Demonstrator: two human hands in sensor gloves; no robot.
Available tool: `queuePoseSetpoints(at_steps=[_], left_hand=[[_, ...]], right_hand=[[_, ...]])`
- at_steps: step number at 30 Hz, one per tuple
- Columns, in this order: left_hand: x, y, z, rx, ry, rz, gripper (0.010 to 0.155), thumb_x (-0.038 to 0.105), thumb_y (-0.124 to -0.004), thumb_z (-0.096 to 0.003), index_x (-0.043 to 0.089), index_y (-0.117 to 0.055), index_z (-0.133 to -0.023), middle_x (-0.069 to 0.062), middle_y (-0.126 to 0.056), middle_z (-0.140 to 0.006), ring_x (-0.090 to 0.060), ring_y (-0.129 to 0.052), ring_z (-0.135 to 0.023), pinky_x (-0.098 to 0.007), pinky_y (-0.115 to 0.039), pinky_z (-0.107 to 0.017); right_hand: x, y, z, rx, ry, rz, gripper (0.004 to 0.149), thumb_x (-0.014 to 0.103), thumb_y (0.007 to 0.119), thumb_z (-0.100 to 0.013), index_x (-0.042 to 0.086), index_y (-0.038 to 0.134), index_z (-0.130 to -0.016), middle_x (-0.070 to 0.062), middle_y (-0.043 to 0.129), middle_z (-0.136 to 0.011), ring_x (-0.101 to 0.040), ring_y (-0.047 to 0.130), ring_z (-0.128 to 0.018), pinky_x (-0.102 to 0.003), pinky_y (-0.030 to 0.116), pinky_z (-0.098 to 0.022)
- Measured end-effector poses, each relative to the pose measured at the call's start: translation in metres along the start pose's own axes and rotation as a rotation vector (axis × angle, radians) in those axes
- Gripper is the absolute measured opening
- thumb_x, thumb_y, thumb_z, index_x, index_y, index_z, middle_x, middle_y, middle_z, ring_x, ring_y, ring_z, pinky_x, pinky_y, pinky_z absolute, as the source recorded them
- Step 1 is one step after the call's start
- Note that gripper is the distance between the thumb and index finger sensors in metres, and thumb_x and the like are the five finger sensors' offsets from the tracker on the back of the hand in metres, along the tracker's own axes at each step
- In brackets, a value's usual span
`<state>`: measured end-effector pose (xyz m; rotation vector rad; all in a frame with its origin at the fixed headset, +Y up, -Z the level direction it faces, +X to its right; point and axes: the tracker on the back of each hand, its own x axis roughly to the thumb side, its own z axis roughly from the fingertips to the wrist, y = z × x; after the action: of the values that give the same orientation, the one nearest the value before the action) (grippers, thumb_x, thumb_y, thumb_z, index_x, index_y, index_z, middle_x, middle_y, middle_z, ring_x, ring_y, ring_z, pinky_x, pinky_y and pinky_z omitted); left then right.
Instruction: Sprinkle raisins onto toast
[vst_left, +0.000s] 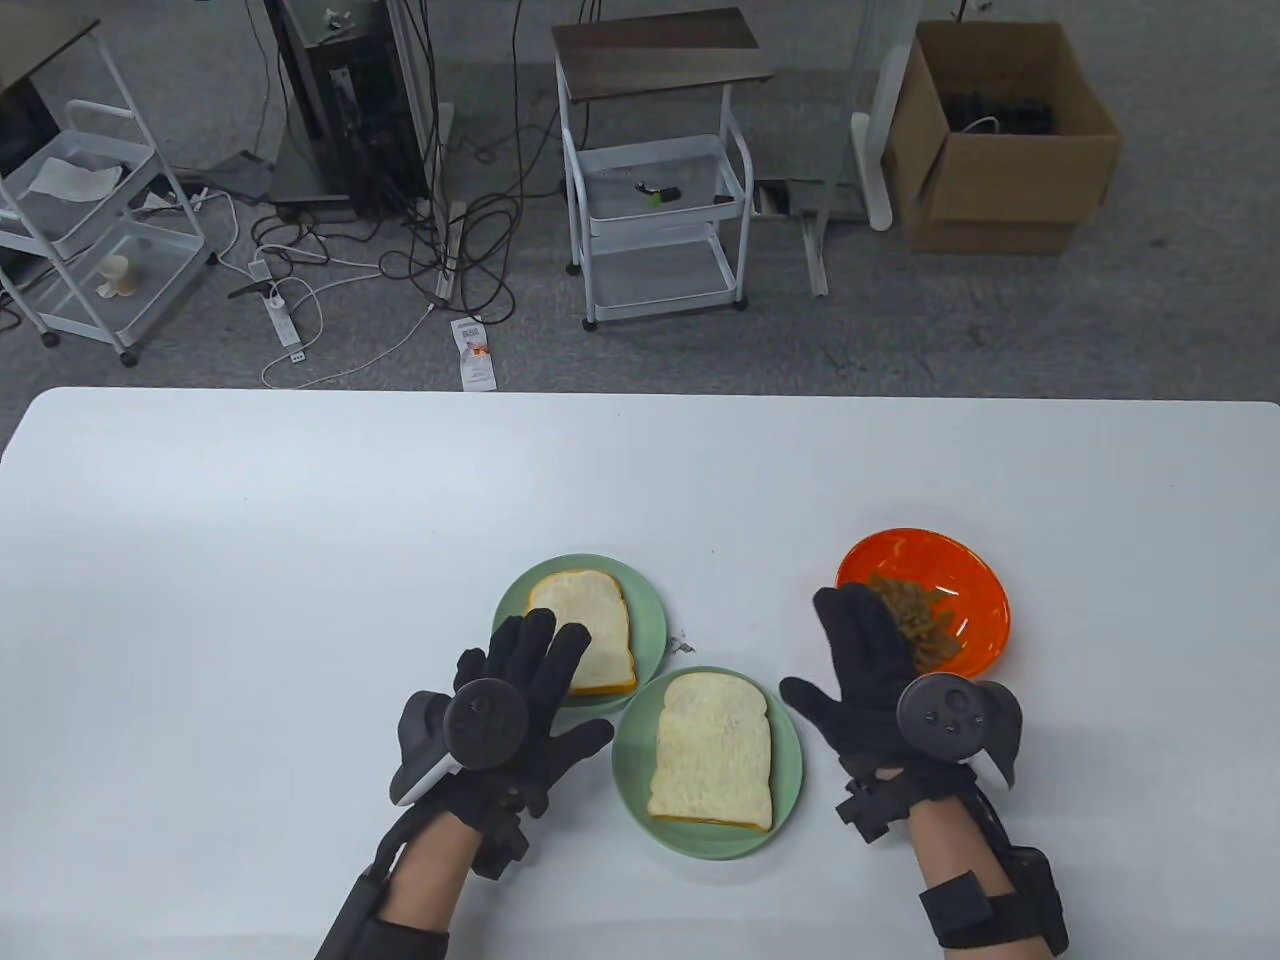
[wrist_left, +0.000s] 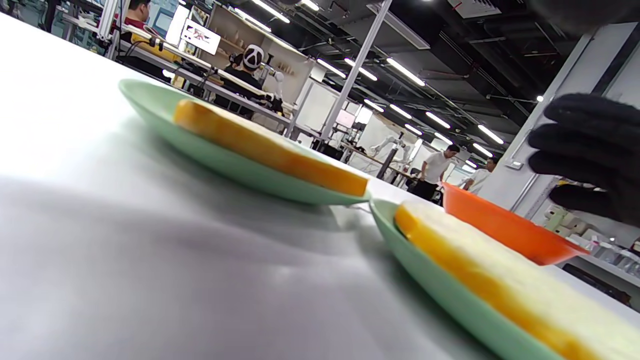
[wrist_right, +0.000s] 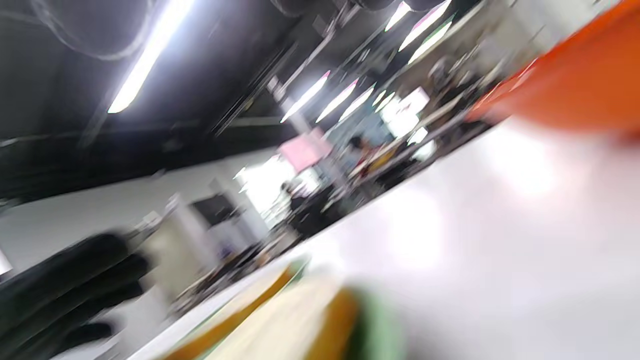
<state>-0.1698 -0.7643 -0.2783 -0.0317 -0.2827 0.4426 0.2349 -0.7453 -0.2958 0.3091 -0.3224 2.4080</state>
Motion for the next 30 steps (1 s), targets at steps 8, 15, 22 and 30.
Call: queuePoseSetpoints(at_steps=[8, 15, 22, 30], left_hand=[[0.002, -0.001, 0.000, 0.026, 0.011, -0.024, 0.089, 0.082, -0.064, -0.0405, 0.047, -0.032, -0.116, 0.002, -0.025, -0.127, -0.033, -0.032, -0.121, -0.069, -0.034, -0.083], [0.003, -0.004, -0.001, 0.016, 0.014, -0.034, 0.087, 0.080, -0.064, -0.0418, 0.046, -0.033, -0.116, 0.002, -0.028, -0.127, -0.033, -0.034, -0.121, -0.069, -0.036, -0.083], [0.007, -0.005, 0.001, 0.032, 0.001, -0.028, 0.085, 0.078, -0.066, -0.0430, 0.045, -0.035, -0.115, 0.002, -0.030, -0.126, -0.033, -0.037, -0.120, -0.068, -0.038, -0.083], [0.026, -0.005, 0.003, 0.082, -0.013, -0.176, 0.078, 0.074, -0.068, -0.0442, 0.043, -0.049, -0.113, 0.002, -0.039, -0.125, -0.032, -0.044, -0.118, -0.066, -0.044, -0.083]], right_hand=[[-0.077, -0.038, 0.007, -0.148, 0.526, 0.044, 0.075, 0.056, 0.076, -0.054, 0.009, 0.061, -0.110, -0.034, 0.018, -0.112, -0.063, 0.023, -0.097, -0.073, 0.034, -0.061], [-0.105, -0.020, 0.006, -0.006, 0.689, -0.031, 0.074, 0.055, 0.078, -0.054, 0.005, 0.066, -0.107, -0.044, 0.046, -0.107, -0.067, 0.046, -0.087, -0.070, 0.044, -0.061], [-0.106, -0.016, 0.004, -0.057, 0.735, -0.106, 0.066, 0.041, 0.083, -0.051, 0.001, 0.069, -0.103, -0.036, 0.071, -0.097, -0.040, 0.098, -0.051, -0.040, 0.088, -0.039], [-0.088, -0.010, 0.008, -0.236, 0.716, -0.251, 0.056, 0.019, 0.090, -0.043, 0.003, 0.078, -0.096, -0.035, 0.079, -0.091, -0.030, 0.110, -0.028, -0.026, 0.100, -0.017]])
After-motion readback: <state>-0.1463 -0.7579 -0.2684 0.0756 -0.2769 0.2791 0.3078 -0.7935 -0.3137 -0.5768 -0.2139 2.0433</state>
